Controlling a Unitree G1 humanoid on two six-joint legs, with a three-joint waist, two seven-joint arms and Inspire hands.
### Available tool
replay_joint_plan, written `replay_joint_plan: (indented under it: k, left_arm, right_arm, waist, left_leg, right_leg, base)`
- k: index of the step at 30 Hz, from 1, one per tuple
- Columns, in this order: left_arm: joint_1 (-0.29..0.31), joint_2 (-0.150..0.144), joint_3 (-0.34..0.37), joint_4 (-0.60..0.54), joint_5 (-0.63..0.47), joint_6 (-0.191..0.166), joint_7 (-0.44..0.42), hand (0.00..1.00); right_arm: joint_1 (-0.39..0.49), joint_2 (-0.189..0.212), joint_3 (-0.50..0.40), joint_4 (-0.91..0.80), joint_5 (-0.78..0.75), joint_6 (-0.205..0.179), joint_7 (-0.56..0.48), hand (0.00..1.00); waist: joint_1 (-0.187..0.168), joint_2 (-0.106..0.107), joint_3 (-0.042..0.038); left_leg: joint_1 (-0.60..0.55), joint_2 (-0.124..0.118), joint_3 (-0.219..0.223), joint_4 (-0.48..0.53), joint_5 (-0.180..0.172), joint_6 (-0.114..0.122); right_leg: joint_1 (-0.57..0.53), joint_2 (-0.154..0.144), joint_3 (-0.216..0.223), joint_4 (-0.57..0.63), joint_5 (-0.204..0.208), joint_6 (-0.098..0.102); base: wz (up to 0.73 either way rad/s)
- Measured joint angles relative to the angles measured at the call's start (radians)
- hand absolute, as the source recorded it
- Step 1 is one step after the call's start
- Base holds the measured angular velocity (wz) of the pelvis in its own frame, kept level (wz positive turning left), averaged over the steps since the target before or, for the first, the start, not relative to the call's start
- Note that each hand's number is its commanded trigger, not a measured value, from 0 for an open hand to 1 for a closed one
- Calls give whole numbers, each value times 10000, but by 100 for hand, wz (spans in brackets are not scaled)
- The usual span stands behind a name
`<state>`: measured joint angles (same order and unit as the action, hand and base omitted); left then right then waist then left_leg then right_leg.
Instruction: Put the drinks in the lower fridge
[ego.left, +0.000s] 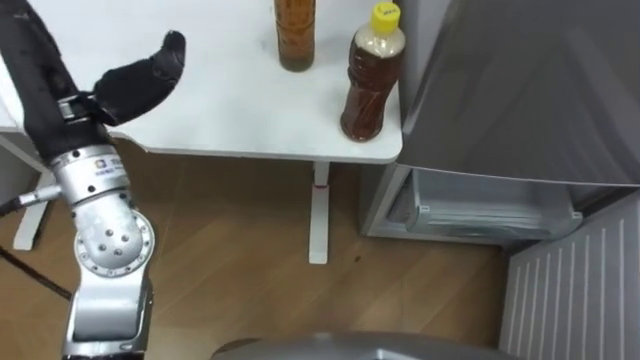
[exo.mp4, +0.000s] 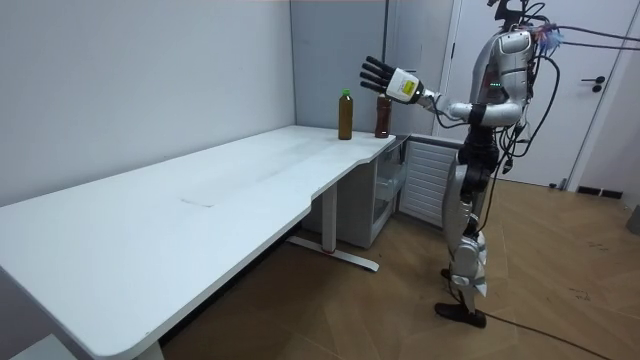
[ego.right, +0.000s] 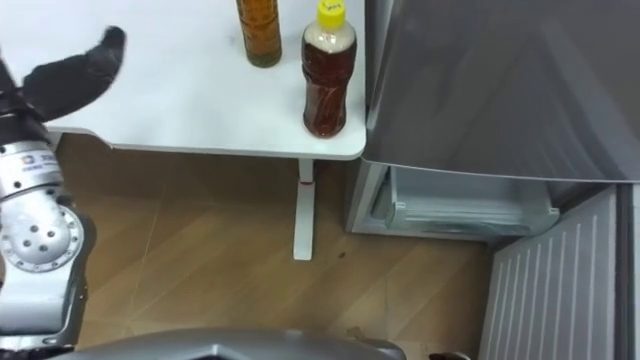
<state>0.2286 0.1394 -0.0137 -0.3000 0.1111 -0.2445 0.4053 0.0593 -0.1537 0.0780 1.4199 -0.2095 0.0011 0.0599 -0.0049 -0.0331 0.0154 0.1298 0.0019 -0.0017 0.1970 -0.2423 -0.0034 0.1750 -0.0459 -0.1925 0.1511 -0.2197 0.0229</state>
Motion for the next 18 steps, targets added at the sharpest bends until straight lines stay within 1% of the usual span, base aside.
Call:
replay_joint_plan:
  k: [2, 3, 5, 10, 14, 18]
  left_arm:
    - [0, 3, -257, 18, 4, 75, -445, 0]
    - [1, 3, -326, 23, 4, 101, -523, 0]
    - [6, 4, -539, 72, 7, 268, -883, 0]
    - [41, 5, -694, 215, 5, 558, -1547, 0]
    - [87, 6, -792, 289, 5, 847, -1846, 0]
    - [88, 1, -897, 289, 3, 934, -2037, 0]
  right_arm:
    - [-3, -1, 11, -16, -15, 1, -4, 0]
    - [-3, -1, 23, -17, -15, 1, -2, 0]
    - [-13, -1, 115, -60, -33, 5, 6, 0]
    - [-25, -1, 158, -77, -369, 14, 59, 0]
    - [-15, 0, 156, -88, -583, 46, 83, 0]
    - [-20, -3, 160, -159, -738, 100, 77, 0]
  waist:
    - [-31, 2, -1]
    - [-43, 1, -1]
    - [-109, 5, -3]
    - [-161, 18, -11]
    - [-157, 51, -34]
    - [-154, 101, -76]
  left_leg:
    - [10, 4, 16, -6, 0, 0]
    - [11, 5, 20, -8, 0, 0]
    - [20, 6, 39, -14, 0, 0]
    - [20, 13, 80, 1, 1, 0]
    - [17, 16, 84, 21, 1, 0]
    - [18, 29, 117, 31, 1, 1]
  right_leg:
    - [-2, 2, 21, 1, 0, 0]
    - [-3, 4, 26, 1, 0, 0]
    - [-1, 5, 34, 7, 0, -1]
    - [-6, 4, 48, 37, 2, -3]
    - [-9, 4, 46, 78, 2, -4]
    - [-23, 3, 58, 178, 2, -4]
  base:
    - [-3]
    - [0]
    - [0]
    - [0]
    - [0]
    - [-1]
